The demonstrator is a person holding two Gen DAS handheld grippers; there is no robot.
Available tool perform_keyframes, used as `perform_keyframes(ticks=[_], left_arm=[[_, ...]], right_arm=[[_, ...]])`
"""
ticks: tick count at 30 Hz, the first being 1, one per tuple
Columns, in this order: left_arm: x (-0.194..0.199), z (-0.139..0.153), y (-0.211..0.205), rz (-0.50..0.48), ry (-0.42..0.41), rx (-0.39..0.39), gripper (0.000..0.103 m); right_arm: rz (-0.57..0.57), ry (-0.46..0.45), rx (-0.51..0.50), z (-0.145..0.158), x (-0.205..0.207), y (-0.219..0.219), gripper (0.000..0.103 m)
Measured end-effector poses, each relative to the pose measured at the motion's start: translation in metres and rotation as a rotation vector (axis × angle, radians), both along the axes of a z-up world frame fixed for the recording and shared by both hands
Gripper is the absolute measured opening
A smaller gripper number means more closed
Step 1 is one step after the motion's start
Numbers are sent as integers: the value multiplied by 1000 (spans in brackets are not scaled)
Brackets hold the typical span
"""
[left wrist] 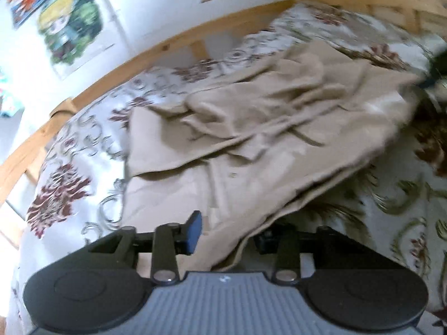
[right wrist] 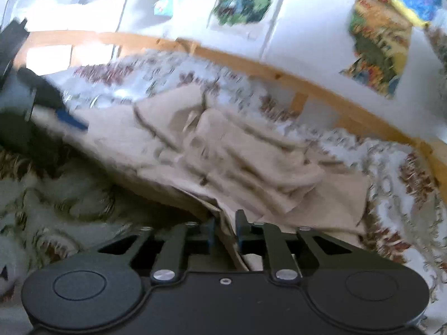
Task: Fold large clothes
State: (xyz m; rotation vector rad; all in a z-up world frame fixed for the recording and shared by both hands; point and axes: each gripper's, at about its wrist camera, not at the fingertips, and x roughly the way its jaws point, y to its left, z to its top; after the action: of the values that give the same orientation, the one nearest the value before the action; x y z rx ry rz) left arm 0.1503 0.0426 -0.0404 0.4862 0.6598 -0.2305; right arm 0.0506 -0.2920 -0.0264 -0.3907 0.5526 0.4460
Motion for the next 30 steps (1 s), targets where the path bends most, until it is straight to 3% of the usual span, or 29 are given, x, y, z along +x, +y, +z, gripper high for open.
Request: perform_keyframes(ticks=[2,4,6,7,9,10,11,14,15,17,20,21,23,26,30], left_arm=[[9,9,7,12,9,-64,24],[17,17,8,25,-4,-98,21],[19,23,6,32,-32,-111,21],[19,25,7,30,-41,-115,21],[17,25,10,25,-38,-114,24],[15,23,11,26,-32,-107,26],[11,20,14,33,-29,-94,32],[-6,3,24,89,-9,-48,55],[-9,-5,30,119,13,-45,55],[-13,-18,41,203,52,-31,52],[-19,-25,56,278,53,-81,29],[-22,-24,57,270,37,-104,16],[-30,-18,53,258,-25,-97,7],[-47,3,48,211,-121,-118,5],[-71,36,52,158,-150,-149,5]], right_arm=[[39,76,-42,-10,-1,5,52],[58,94,-110,-16,-4,10,62],[45,71,-207,-22,-7,12,64],[28,63,-257,-24,-8,12,62],[-38,42,-377,-32,-7,4,49],[-72,38,-412,-34,-6,-2,31],[-105,43,-404,-33,-5,-13,22],[-203,37,-327,-23,-2,-38,19],[-230,27,-321,-21,-2,-44,19],[-267,8,-314,-20,-2,-51,20],[-302,18,-273,-21,-2,-54,15],[-303,27,-253,-20,-2,-53,12],[-301,15,-230,-14,-3,-54,5],[-303,-26,-228,4,-12,-58,2],[-285,-67,-262,34,-39,-61,2]])
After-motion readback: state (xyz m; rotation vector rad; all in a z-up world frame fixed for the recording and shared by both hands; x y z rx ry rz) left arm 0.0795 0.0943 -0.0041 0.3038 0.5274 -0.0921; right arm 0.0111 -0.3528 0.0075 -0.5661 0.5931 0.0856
